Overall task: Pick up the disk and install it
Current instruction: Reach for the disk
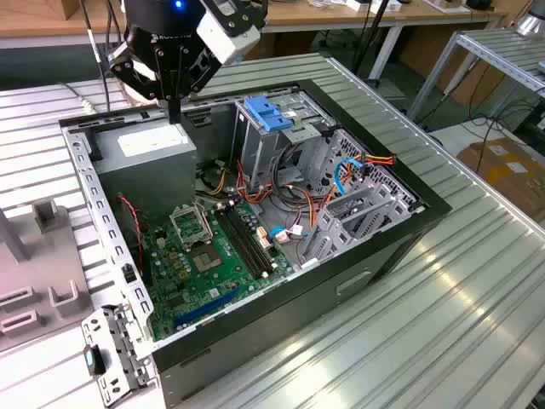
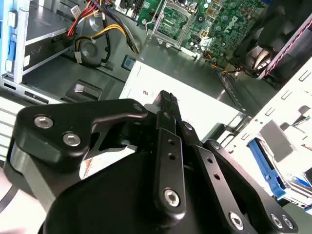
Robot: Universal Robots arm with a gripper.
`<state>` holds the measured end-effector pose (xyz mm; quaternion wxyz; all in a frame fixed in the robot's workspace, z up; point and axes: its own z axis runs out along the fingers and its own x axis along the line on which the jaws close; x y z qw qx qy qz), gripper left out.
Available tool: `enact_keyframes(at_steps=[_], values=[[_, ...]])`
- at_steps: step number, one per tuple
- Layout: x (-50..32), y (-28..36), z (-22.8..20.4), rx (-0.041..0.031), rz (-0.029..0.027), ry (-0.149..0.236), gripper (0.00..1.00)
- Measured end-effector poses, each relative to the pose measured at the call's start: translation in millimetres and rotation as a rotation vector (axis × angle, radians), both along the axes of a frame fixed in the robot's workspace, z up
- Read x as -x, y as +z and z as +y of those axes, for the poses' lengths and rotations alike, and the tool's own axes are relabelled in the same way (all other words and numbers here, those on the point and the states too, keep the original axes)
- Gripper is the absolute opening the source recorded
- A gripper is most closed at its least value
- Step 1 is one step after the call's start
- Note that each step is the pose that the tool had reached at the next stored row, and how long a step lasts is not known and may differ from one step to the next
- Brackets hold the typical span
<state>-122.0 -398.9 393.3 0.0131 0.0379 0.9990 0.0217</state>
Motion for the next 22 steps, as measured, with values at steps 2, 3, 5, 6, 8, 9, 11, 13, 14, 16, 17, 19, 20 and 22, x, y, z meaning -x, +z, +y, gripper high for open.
enact_keyframes(at_steps=[2,3,5,6,8,9,11,13,14,16,17,19,20,22], values=[[0.7,0.0,0.0,0.0000,0.0000,0.000,0.11],[1.1,0.0,0.0,0.0000,0.0000,0.000,0.11],[2.8,0.0,0.0,0.0000,-0.0001,0.000,0.11],[4.1,0.0,0.0,0.0000,-0.0001,0.000,0.11],[7.0,0.0,0.0,0.0001,0.0000,0.000,0.11],[7.2,0.0,0.0,0.0000,0.0000,0.000,0.11],[7.7,0.0,0.0,0.0000,0.0000,0.000,0.11],[8.1,0.0,0.0,0.0000,-0.0001,0.000,0.11],[8.2,0.0,0.0,0.0000,0.0000,0.000,0.11],[8.3,0.0,0.0,0.0000,0.0000,0.000,0.11],[8.5,0.0,0.0,0.0000,-0.0001,0.000,0.11],[9.5,0.0,0.0,0.0000,0.0000,0.000,0.11],[9.8,0.0,0.0,0.0000,0.0000,0.000,0.11],[10.1,0.0,0.0,0.0000,0.0000,0.000,0.11]])
